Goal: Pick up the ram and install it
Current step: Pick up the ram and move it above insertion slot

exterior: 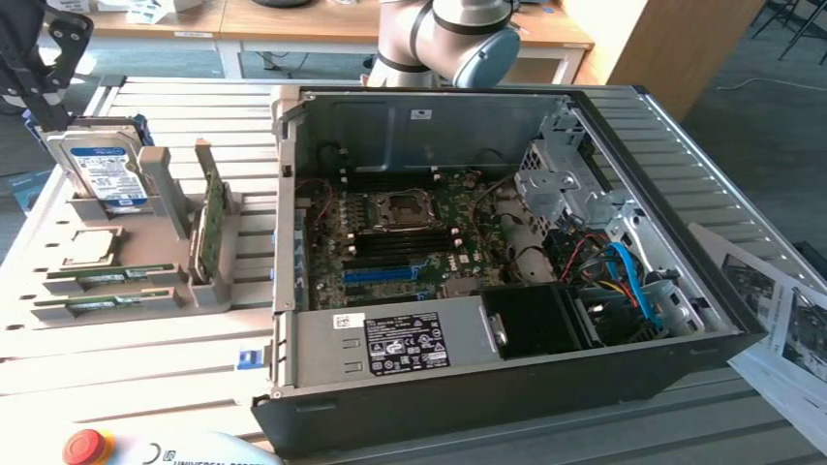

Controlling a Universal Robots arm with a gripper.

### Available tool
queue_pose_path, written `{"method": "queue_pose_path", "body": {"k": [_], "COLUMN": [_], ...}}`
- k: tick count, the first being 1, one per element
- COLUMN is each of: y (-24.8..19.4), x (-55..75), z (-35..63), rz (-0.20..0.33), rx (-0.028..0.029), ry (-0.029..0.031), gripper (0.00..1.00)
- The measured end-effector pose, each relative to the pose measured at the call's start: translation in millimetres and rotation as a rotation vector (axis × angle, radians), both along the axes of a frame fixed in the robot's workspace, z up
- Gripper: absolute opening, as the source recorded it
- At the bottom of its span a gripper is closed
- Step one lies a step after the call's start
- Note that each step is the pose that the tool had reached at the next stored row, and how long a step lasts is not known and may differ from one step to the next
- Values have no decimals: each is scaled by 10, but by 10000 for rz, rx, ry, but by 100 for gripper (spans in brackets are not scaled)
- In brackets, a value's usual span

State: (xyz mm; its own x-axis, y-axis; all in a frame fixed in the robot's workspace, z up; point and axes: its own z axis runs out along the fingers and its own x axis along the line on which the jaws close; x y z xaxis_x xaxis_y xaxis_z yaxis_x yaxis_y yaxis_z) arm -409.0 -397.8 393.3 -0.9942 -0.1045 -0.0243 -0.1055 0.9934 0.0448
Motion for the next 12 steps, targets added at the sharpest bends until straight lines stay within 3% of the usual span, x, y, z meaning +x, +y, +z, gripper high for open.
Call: {"method": "queue_pose_path", "body": {"k": [12], "y": [0], "x": [0], "z": [0], "rz": [1276], "rx": [-2], "ry": [0], "gripper": [11]}}
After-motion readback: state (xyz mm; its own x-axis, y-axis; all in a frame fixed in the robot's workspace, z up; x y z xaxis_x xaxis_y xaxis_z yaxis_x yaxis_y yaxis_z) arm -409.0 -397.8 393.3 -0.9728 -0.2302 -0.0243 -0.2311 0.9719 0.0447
